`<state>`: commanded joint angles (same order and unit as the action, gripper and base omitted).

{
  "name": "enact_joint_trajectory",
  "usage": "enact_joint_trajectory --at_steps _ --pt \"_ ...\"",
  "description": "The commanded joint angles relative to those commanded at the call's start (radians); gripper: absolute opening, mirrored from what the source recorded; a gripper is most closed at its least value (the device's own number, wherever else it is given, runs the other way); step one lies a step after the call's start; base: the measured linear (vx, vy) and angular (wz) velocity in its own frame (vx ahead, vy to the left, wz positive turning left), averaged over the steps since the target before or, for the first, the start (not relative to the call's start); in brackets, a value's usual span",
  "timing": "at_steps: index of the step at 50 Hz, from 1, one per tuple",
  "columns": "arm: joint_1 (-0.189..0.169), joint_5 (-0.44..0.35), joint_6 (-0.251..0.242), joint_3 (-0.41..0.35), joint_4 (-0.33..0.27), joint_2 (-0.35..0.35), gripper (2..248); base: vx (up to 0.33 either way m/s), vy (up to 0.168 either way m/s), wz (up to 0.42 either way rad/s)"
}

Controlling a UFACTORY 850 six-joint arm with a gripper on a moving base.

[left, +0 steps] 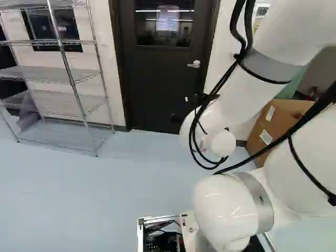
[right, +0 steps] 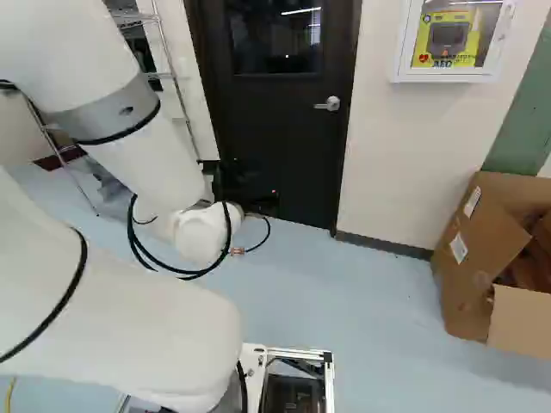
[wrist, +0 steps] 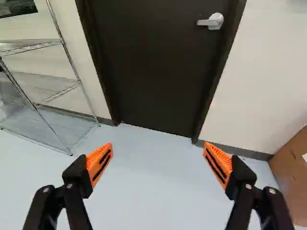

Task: Open the door and move inside

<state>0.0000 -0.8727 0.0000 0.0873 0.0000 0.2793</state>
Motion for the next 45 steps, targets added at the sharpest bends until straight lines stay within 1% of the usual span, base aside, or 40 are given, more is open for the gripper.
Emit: enact_joint_trajectory --at_steps 16,40,45 --pt "0.0 0.0 0.0 0.0 0.0 0.0 247 0.116 0.092 -0.026" --pt "0.0 0.0 0.0 0.0 0.0 0.0 247 0.179 0.131 -0.032" --pt "0.0 0.0 0.0 0.0 0.0 0.0 247 0.205 0.118 -0.136"
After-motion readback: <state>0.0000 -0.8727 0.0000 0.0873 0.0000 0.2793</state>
